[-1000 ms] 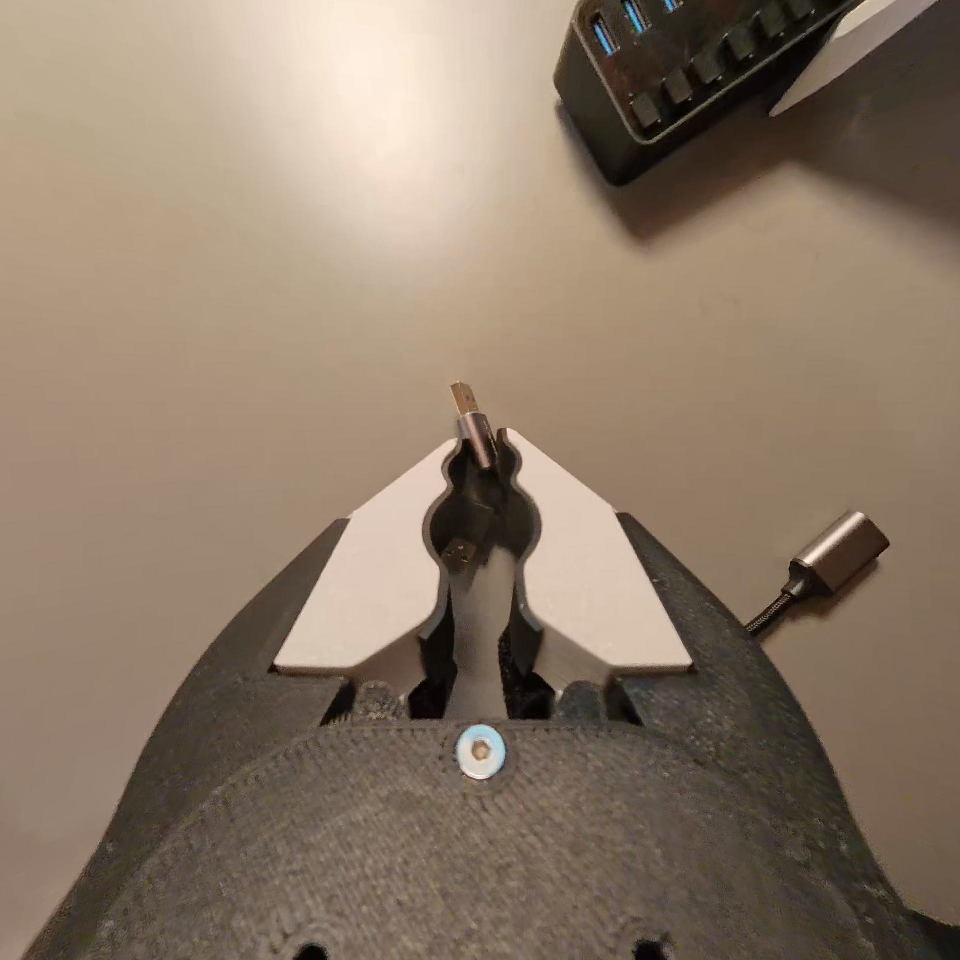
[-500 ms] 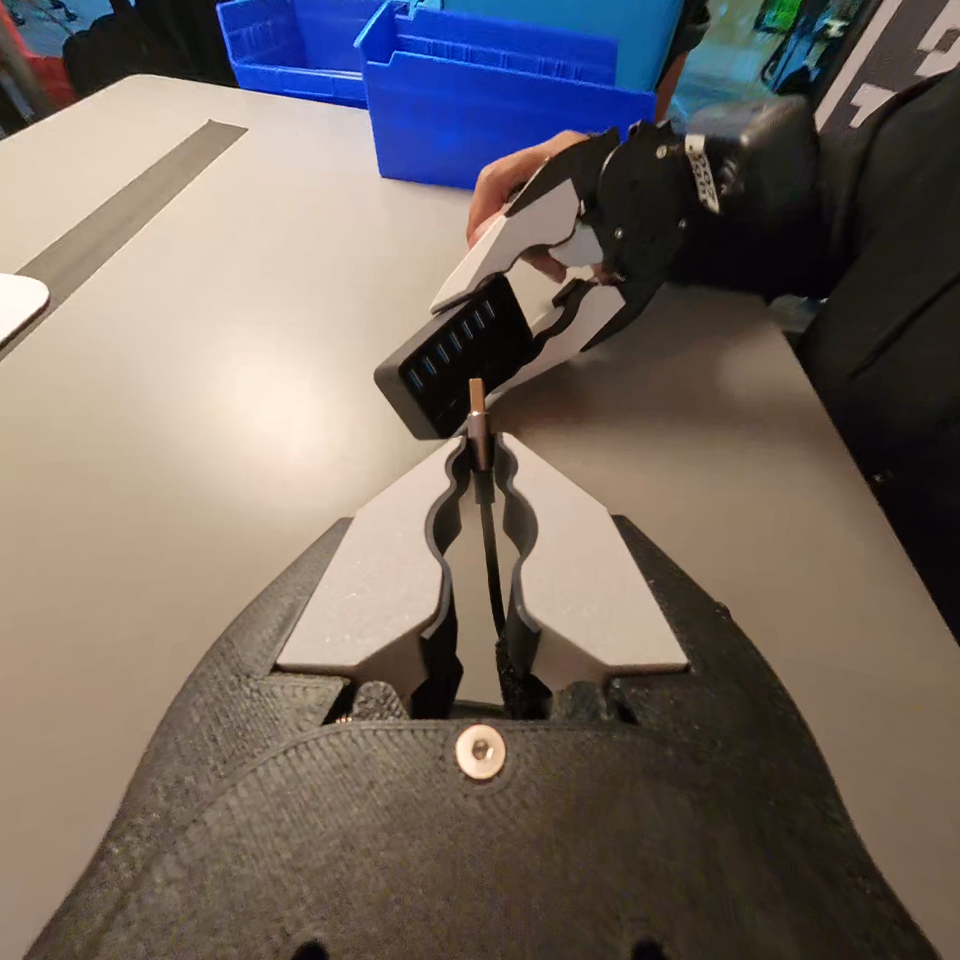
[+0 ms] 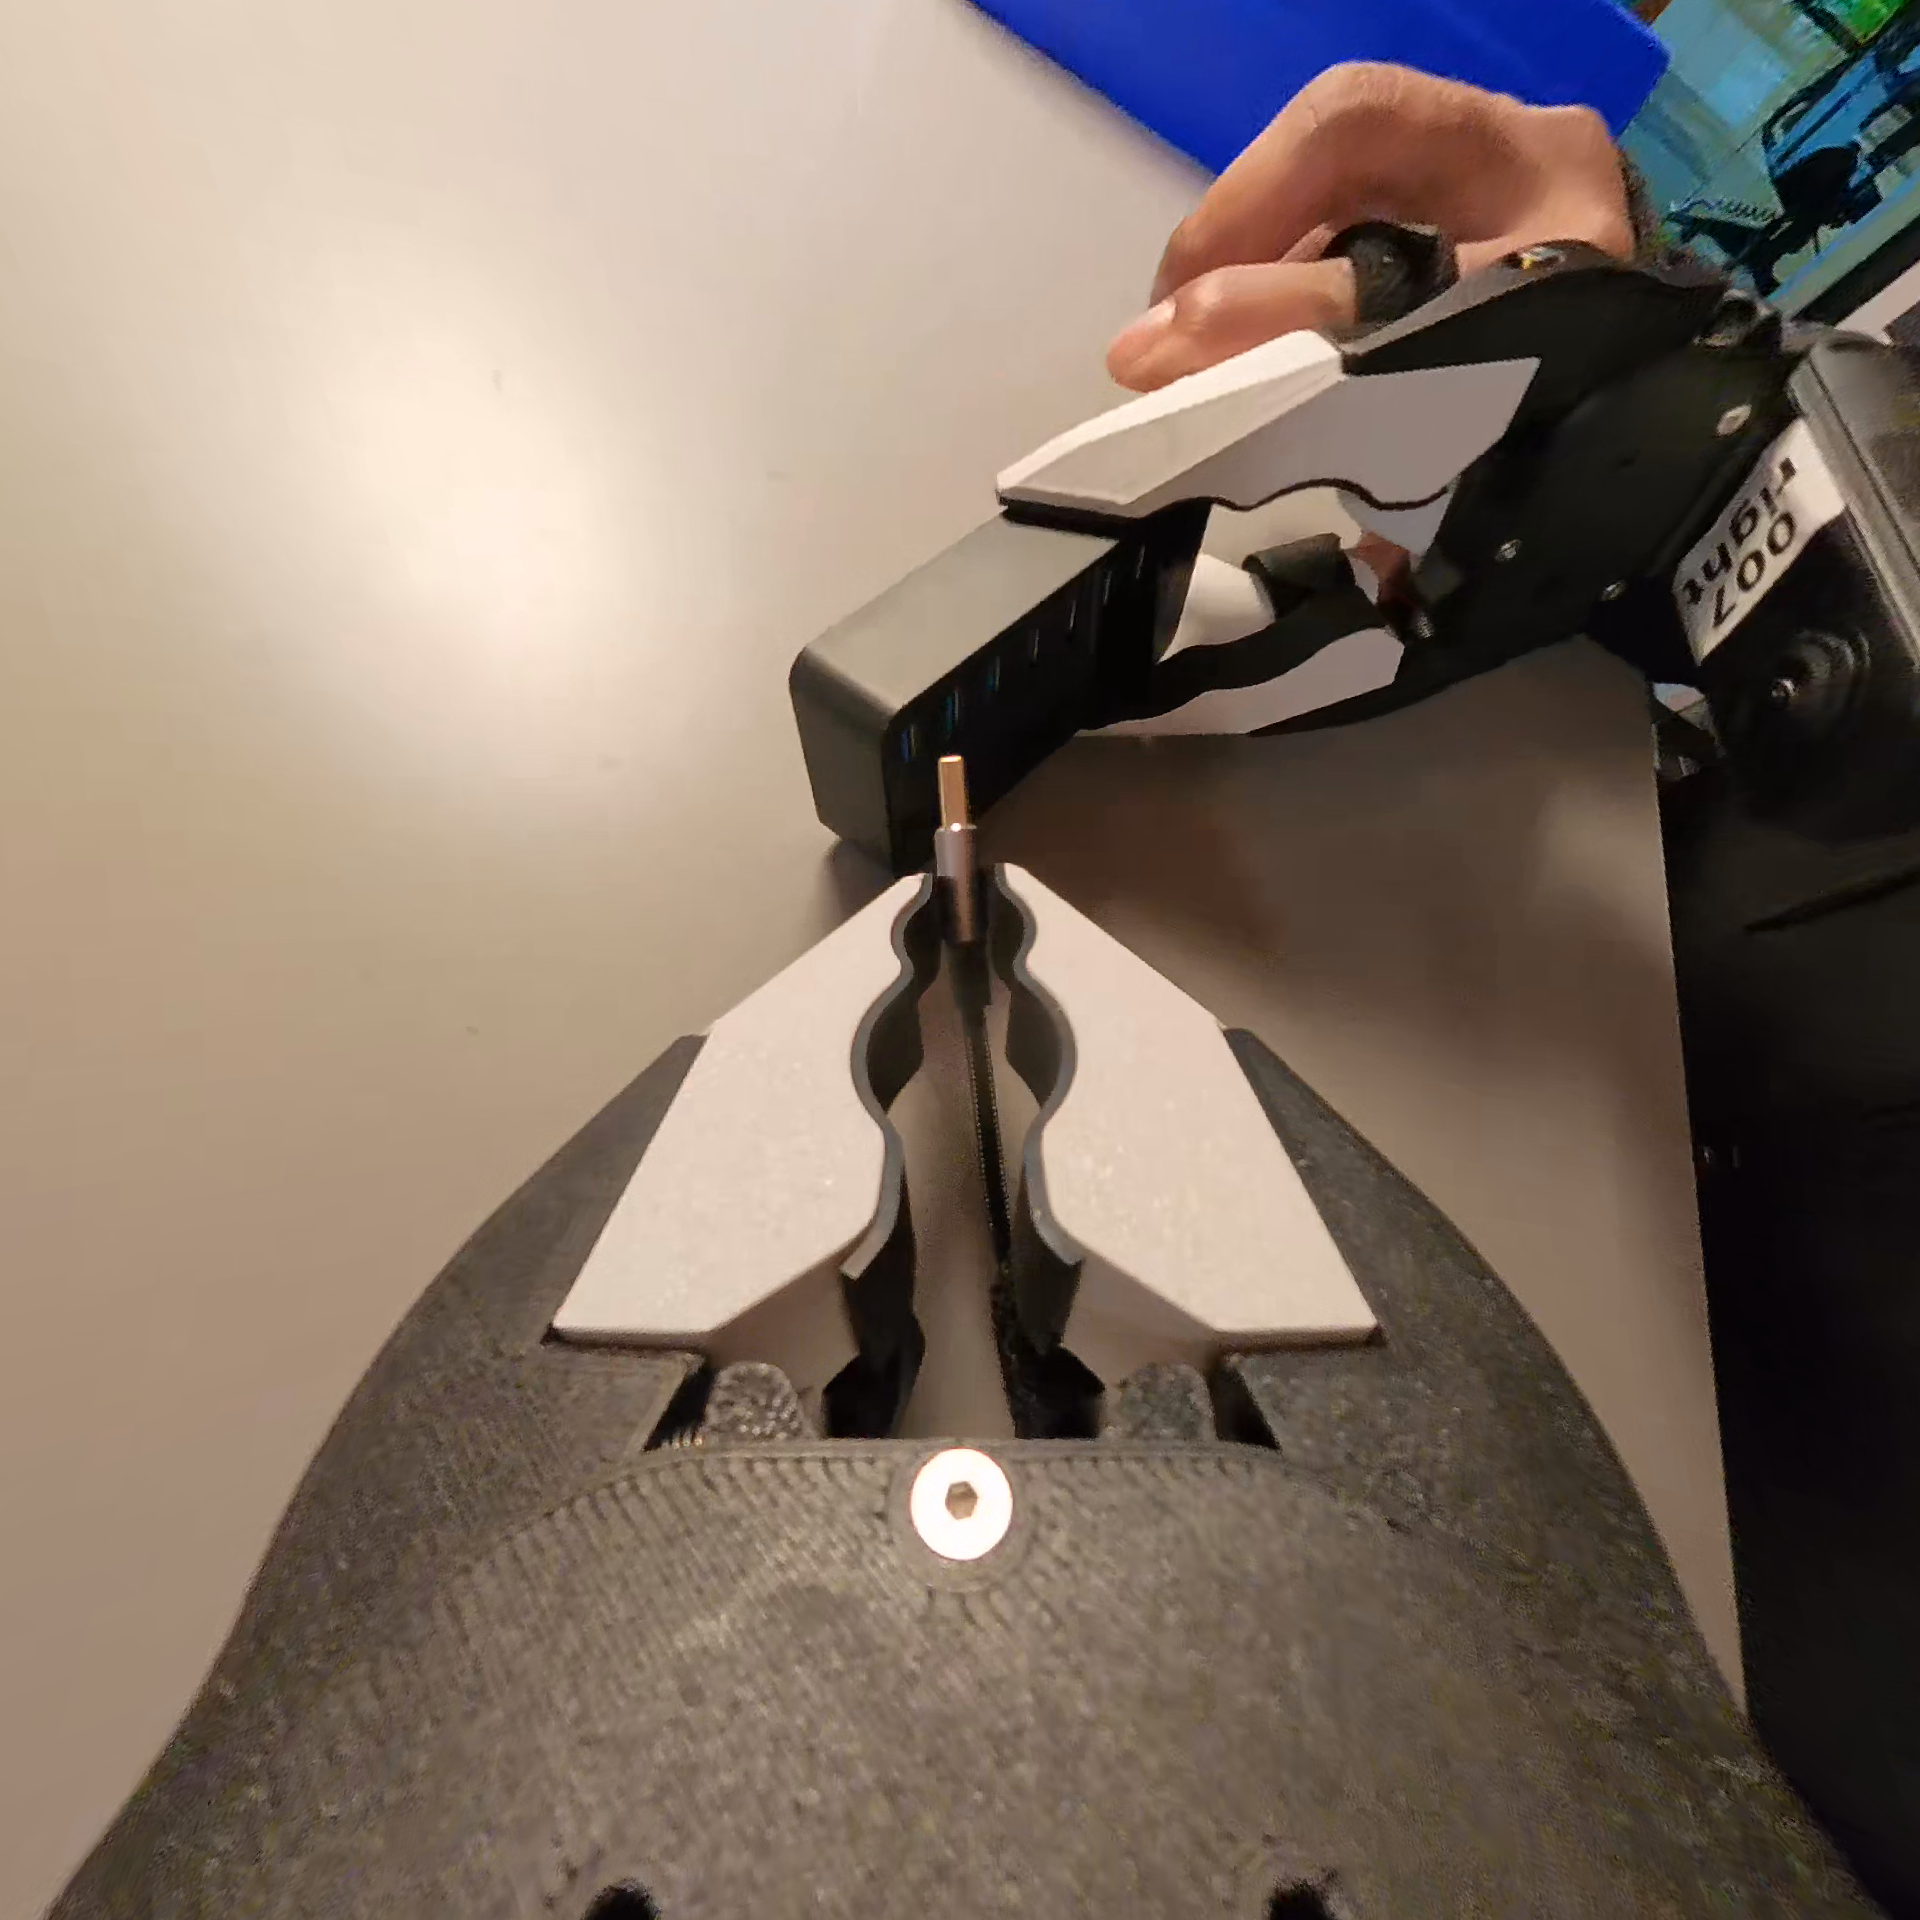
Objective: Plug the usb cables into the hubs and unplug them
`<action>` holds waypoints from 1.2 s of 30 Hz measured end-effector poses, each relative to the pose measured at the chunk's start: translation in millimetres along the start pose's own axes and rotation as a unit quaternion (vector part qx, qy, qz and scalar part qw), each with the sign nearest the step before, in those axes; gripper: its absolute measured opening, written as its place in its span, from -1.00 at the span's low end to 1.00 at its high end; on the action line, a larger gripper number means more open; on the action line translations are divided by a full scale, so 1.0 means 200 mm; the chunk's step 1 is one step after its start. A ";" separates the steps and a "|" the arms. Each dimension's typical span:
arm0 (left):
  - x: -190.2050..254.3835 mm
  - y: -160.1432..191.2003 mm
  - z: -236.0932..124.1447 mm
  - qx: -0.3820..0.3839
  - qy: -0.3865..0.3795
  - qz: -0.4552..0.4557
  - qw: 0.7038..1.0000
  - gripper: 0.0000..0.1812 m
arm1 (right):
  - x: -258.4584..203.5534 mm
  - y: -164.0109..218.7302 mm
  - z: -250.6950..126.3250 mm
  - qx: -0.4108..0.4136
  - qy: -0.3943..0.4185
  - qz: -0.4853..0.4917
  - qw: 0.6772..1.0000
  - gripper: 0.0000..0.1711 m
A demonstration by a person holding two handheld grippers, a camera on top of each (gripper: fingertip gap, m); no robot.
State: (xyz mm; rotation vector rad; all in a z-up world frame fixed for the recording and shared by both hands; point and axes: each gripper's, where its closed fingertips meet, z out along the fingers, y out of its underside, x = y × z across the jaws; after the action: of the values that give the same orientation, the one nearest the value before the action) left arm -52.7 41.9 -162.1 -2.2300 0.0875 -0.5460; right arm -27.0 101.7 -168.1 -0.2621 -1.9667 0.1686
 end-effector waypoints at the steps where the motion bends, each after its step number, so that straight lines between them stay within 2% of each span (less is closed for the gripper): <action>1: 0.01 0.00 0.01 -0.002 0.000 -0.005 1.000 -0.89 | 0.00 0.00 0.00 0.000 0.002 -0.004 1.000 -0.31; 7: 0.02 0.00 0.03 -0.005 -0.004 0.006 1.000 -0.88 | -0.01 -0.01 0.00 0.007 -0.008 0.020 1.000 -0.30; 10: 0.00 -0.01 0.02 0.000 -0.010 0.011 1.000 -0.88 | -0.04 -0.02 -0.01 0.034 -0.067 0.112 0.991 -0.31; 13: -0.01 -0.02 0.01 0.010 -0.011 0.021 1.000 -0.88 | -0.08 -0.02 -0.03 0.055 -0.139 0.198 0.969 -0.31; 17: -0.03 -0.02 0.01 0.020 -0.016 0.049 0.998 -0.88 | -0.11 -0.01 -0.06 0.071 -0.207 0.264 0.939 -0.31; 21: -0.03 -0.05 0.00 0.042 -0.029 0.114 0.992 -0.88 | -0.09 -0.01 -0.10 0.092 -0.235 0.308 0.918 -0.31; 26: -0.04 -0.07 0.00 0.033 -0.096 0.236 0.966 -0.87 | -0.05 -0.03 -0.13 0.116 -0.245 0.342 0.900 -0.31; 29: -0.07 -0.12 -0.02 0.033 -0.167 0.312 0.935 -0.87 | -0.05 -0.03 -0.13 0.117 -0.249 0.348 0.896 -0.31; 31: -0.09 -0.19 -0.08 0.041 -0.243 0.374 0.894 -0.88 | -0.05 -0.02 -0.13 0.115 -0.250 0.351 0.895 -0.31; 33: -0.11 -0.28 -0.18 0.049 -0.333 0.440 0.833 -0.88 | -0.05 -0.02 -0.13 0.113 -0.251 0.356 0.893 -0.31; 36: -0.04 -0.42 -0.34 0.068 -0.453 0.540 0.706 -0.88 | -0.04 -0.02 -0.12 0.112 -0.250 0.364 0.890 -0.31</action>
State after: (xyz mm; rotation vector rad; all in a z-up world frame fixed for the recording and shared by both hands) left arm -97.4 51.2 -63.8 -1.6502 0.7364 1.1380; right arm -1.5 95.4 -164.2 -0.8689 -2.2320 1.0333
